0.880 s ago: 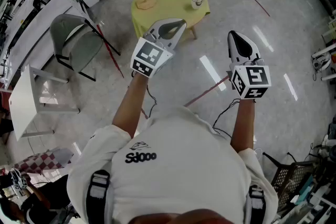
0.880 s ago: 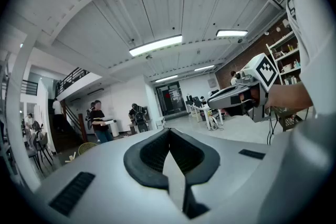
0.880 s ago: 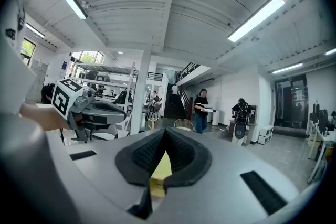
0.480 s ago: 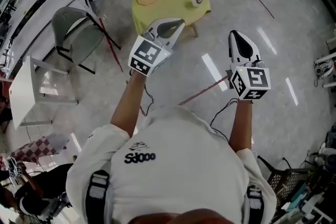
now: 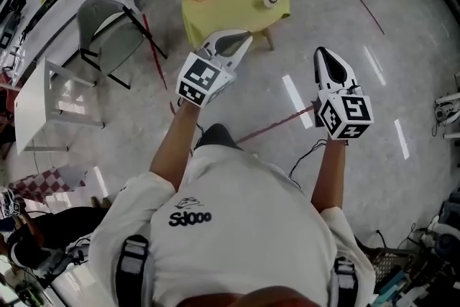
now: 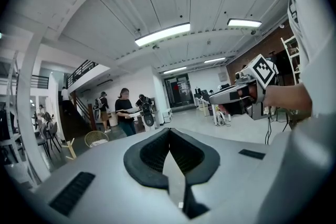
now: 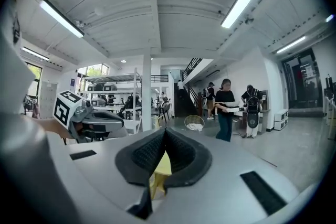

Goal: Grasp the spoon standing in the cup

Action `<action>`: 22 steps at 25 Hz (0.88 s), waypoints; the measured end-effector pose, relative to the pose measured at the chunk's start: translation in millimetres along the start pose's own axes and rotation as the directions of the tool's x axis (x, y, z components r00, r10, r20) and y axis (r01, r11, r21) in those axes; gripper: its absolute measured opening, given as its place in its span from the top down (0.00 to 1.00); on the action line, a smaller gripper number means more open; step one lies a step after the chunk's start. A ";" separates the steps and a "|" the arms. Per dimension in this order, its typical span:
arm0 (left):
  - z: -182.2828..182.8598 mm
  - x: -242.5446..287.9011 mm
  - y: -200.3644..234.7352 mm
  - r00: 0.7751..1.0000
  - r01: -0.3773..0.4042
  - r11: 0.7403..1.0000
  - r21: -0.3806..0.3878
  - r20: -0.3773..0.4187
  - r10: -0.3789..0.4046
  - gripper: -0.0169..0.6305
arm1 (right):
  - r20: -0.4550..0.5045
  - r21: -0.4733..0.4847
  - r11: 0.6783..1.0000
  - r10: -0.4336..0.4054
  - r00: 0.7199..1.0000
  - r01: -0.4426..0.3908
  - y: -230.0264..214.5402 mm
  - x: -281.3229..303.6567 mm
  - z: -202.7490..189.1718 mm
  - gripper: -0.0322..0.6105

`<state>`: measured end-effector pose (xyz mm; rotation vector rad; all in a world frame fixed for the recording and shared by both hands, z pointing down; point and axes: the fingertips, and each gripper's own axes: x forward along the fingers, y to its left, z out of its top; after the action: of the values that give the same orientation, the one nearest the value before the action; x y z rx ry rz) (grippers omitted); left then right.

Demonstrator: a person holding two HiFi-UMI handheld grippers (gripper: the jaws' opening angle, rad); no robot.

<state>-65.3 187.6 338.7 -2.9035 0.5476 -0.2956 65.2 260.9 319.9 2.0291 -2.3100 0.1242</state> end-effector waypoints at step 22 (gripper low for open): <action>-30.8 188.2 199.0 0.996 0.093 0.996 -0.008 0.012 -0.093 0.93 | -0.042 0.012 0.995 -0.095 0.995 0.096 -107.3 230.0 12.2 0.92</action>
<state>31.6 -69.6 358.3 -2.9422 0.4130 -0.2889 141.9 19.0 333.0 2.1181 -2.1893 0.1757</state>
